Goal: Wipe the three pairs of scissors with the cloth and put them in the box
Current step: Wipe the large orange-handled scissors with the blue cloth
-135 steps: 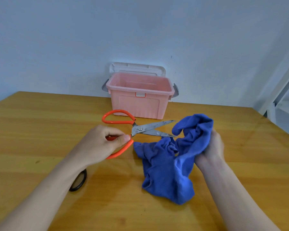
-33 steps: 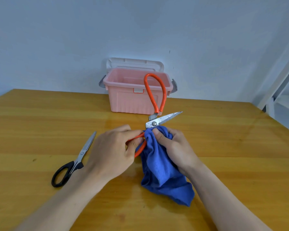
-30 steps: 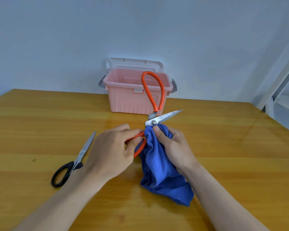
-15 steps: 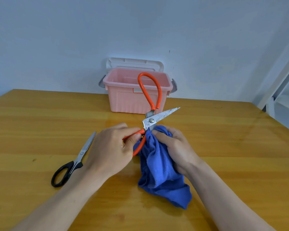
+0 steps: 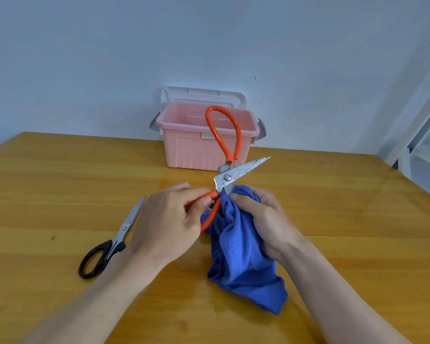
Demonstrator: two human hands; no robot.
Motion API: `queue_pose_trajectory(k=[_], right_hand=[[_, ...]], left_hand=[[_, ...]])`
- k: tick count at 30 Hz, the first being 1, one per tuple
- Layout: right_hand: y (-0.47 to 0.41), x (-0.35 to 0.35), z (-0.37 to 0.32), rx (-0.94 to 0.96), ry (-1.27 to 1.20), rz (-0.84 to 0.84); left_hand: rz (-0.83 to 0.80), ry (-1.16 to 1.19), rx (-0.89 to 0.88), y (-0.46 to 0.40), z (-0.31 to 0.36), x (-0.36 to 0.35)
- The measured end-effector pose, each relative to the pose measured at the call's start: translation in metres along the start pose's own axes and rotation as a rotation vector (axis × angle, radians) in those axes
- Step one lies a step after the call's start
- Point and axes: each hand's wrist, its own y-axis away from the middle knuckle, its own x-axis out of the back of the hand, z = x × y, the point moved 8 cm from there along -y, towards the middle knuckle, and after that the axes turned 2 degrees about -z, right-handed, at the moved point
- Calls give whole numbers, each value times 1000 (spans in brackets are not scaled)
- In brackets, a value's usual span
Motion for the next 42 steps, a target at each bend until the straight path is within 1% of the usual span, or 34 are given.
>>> queue_pose_trajectory(k=[3, 8, 10, 12, 16, 19, 23, 28, 33, 39, 40, 42], right_hand=[[0, 0, 3, 14, -4, 0], [2, 1, -4, 107, 100, 117], [1, 1, -6, 122, 127, 127], [0, 0, -5, 97, 102, 95], [-1, -6, -1, 39, 35, -22], [0, -6, -1, 37, 32, -42], [1, -4, -3, 60, 88, 59], [1, 4, -14, 142, 171, 183], [-3, 4, -10, 121, 151, 114], [-2, 3, -3, 27, 86, -86], [-2, 3, -2, 19, 95, -103], [-2, 4, -1, 26, 112, -64]], left_hand=[[-9, -4, -31, -1, 1, -2], [-16, -20, -55, 1, 0, -5], [-1, -24, -47, 0, -1, -4], [14, -29, -33, 1, -1, -2], [44, -29, 5, 0, -3, 1], [49, -34, -8, -1, -3, 0], [62, -31, -45, -2, -3, 1], [57, -9, -38, 0, -4, 1], [59, -12, 19, -3, -9, 5], [64, -38, 37, -5, -10, 7], [62, -41, 36, -4, -9, 7], [57, -45, 34, -4, -9, 7]])
